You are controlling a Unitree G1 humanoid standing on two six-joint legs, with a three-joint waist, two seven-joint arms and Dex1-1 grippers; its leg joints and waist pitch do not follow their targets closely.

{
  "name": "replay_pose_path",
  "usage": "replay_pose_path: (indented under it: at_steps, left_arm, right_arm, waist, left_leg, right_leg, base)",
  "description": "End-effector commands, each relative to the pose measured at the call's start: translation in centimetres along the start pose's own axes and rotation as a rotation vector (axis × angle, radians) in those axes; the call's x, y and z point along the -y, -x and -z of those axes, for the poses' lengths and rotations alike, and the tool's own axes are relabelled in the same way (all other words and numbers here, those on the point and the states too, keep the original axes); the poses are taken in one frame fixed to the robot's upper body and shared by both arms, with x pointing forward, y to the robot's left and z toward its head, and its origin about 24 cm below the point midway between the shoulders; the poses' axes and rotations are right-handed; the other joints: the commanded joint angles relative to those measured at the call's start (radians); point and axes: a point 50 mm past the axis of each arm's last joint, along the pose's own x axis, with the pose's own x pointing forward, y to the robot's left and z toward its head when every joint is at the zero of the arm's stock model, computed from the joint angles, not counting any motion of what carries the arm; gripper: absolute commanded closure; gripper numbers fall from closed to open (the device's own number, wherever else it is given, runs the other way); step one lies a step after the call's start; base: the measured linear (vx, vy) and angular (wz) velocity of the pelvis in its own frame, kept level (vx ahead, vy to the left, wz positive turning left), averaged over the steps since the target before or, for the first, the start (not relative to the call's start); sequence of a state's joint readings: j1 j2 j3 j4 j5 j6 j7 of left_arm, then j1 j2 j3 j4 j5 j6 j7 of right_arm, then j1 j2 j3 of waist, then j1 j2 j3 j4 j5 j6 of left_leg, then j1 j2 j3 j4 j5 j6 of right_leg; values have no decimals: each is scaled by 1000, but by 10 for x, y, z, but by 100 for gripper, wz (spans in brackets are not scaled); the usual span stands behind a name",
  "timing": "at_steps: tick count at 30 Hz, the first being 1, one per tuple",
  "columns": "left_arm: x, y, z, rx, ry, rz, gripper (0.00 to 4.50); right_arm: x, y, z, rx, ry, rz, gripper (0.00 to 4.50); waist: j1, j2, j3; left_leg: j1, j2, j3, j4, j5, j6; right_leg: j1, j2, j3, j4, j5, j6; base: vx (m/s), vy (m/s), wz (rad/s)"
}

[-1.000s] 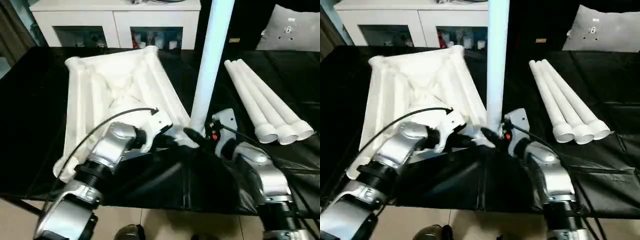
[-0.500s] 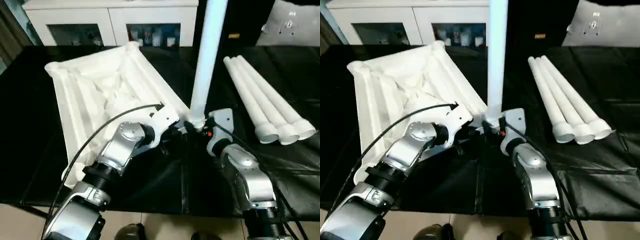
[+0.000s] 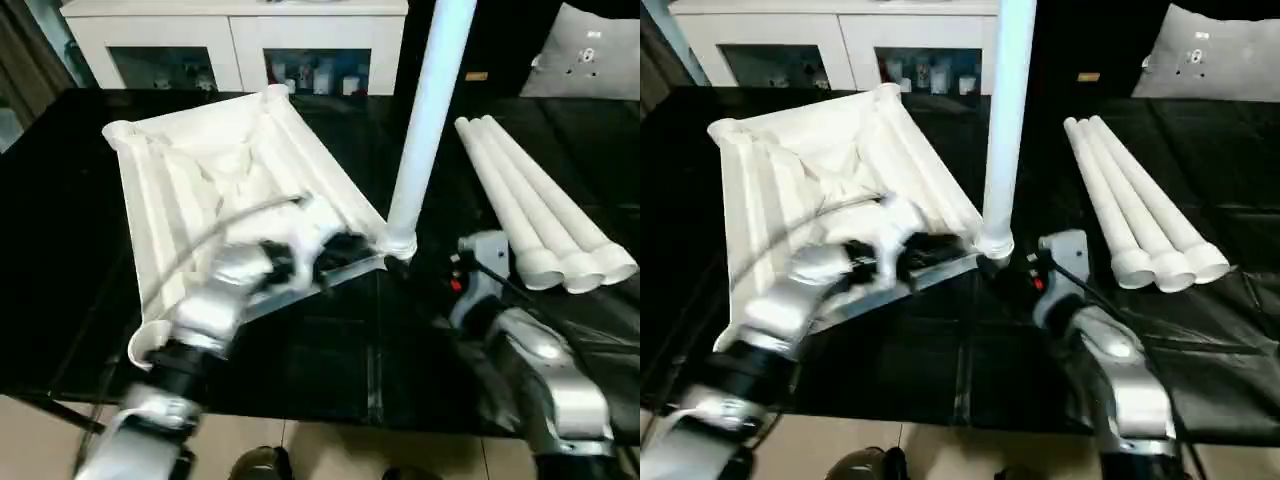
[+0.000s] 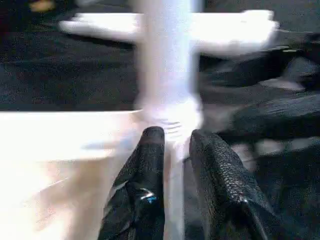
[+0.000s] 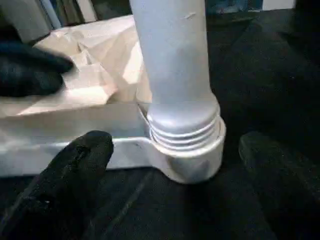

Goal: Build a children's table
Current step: Rotate leg to tighten

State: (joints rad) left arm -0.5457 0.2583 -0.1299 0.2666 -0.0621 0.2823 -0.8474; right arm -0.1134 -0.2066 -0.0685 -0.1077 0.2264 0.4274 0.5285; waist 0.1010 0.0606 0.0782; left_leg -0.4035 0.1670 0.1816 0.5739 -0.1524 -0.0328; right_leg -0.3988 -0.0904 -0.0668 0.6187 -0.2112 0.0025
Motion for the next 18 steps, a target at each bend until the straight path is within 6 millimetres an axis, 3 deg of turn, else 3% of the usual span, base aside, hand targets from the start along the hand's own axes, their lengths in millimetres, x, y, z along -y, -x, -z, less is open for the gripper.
replay_pose_path:
  at_steps: [1,3,4,5,6,7,9,12,15,18]
  left_arm:
    - [-28,35,0,-85,-42,-148,349]
    - [-34,43,0,-111,-62,-185,349]
    - [-48,62,-1,-173,-74,-270,349]
    - [-51,68,-1,-205,-83,-300,349]
    - [-61,85,1,-296,-121,-384,377]
    - [-61,85,1,-296,-121,-384,384]
    - [-75,116,5,-470,-196,-523,384]
    - [-82,144,9,-624,-243,-618,406]
    - [-83,152,11,-682,-254,-644,425]
    - [-78,149,17,-689,-213,-627,445]
  right_arm:
    - [-12,-3,-8,14,31,-94,0]
    - [-15,-4,-9,14,39,-116,0]
    - [-25,-6,-10,2,45,-173,0]
    - [-27,-7,-10,-3,50,-186,0]
    - [-34,-10,-8,-22,63,-216,0]
    - [-34,-10,-8,-22,63,-216,0]
    - [-43,-14,-3,-61,92,-253,0]
    - [-53,-18,-1,-75,104,-296,0]
    - [-57,-20,0,-87,111,-305,0]
    - [-58,-23,4,-147,112,-287,0]
  waist:
    - [7,-22,-77]
    - [0,-15,-77]
    - [1,-18,-78]
    - [4,-13,-80]
    - [5,-10,-82]
    - [4,-10,-81]
    - [5,-10,-82]
    - [8,-10,-83]
    - [17,-8,-83]
    - [25,-5,-81]
  left_leg:
    - [20,56,-26,-57,-180,74]
    - [24,57,-25,-57,-179,65]
    - [27,58,-24,-56,-177,62]
    - [28,60,-27,-58,-169,57]
    - [29,60,-28,-57,-168,52]
    - [28,59,-27,-58,-172,49]
    - [29,59,-28,-60,-187,36]
    - [30,59,-29,-60,-207,19]
    - [40,61,-28,-63,-256,-9]
    - [39,63,-33,-69,-307,-40]
  right_leg:
    - [49,-65,44,-73,-135,-208]
    - [44,-61,45,-74,-139,-196]
    - [43,-62,46,-74,-135,-200]
    - [43,-60,45,-68,-118,-206]
    - [41,-55,44,-64,-98,-207]
    - [40,-55,45,-63,-90,-206]
    - [40,-56,46,-63,-95,-204]
    - [39,-58,47,-61,-109,-202]
    - [29,-60,50,-67,-142,-202]
    - [28,-60,50,-64,-164,-198]
  base:
    - [0,0,0]
    - [0,0,0]
    - [0,0,0]
    - [0,0,0]
    - [0,0,0]
    - [0,0,0]
    - [0,0,0]
    - [0,0,0]
    - [0,0,0]
    - [0,0,0]
